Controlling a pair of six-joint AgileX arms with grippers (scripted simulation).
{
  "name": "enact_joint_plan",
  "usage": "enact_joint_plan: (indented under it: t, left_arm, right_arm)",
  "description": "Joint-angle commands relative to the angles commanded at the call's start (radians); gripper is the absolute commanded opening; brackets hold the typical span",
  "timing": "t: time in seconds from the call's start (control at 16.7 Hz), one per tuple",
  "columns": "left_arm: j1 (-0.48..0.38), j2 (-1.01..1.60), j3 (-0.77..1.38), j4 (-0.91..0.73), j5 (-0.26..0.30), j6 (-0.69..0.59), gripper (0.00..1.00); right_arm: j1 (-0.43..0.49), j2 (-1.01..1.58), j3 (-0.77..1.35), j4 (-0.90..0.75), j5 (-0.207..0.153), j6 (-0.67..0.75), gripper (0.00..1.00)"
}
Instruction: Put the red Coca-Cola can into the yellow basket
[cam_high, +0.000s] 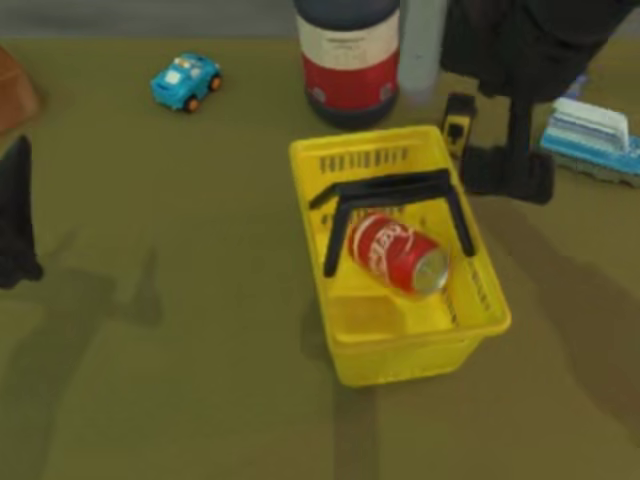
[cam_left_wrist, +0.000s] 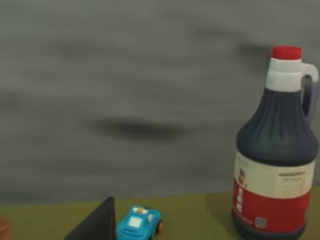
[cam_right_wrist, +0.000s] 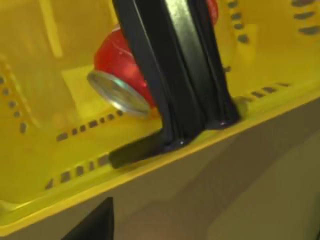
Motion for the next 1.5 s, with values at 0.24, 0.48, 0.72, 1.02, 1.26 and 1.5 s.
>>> enact_joint_plan:
  t: [0.24,0.48,0.72,1.02,1.26,1.5]
  left_arm:
    - [0.024,-0.298,-0.205,-0.121,-0.160,0.049,1.00]
    - [0.034,-0.434,-0.311,-0.176,-0.245,0.083,1.00]
    - [0.034,-0.443,-0.319,-0.180,-0.251,0.086,1.00]
    - [0.034,-0.443,-0.319,-0.180,-0.251,0.086,1.00]
    - [0.034,-0.443,-0.319,-0.180,-0.251,0.086,1.00]
    - [0.034,-0.443,-0.319,-0.180,-0.251,0.086,1.00]
  right_arm:
    - [0.082,0.297,0.300,-0.195,-0.001,-0.132,1.00]
    - [0.125,0.435,0.440,-0.293,-0.003,-0.200,1.00]
    - [0.128,0.443,0.449,-0.300,-0.003,-0.205,1.00]
    - [0.127,0.430,0.388,-0.252,-0.003,-0.205,1.00]
    - [0.128,0.417,0.324,-0.200,-0.003,-0.204,1.00]
    - [0.128,0.417,0.324,-0.200,-0.003,-0.204,0.92]
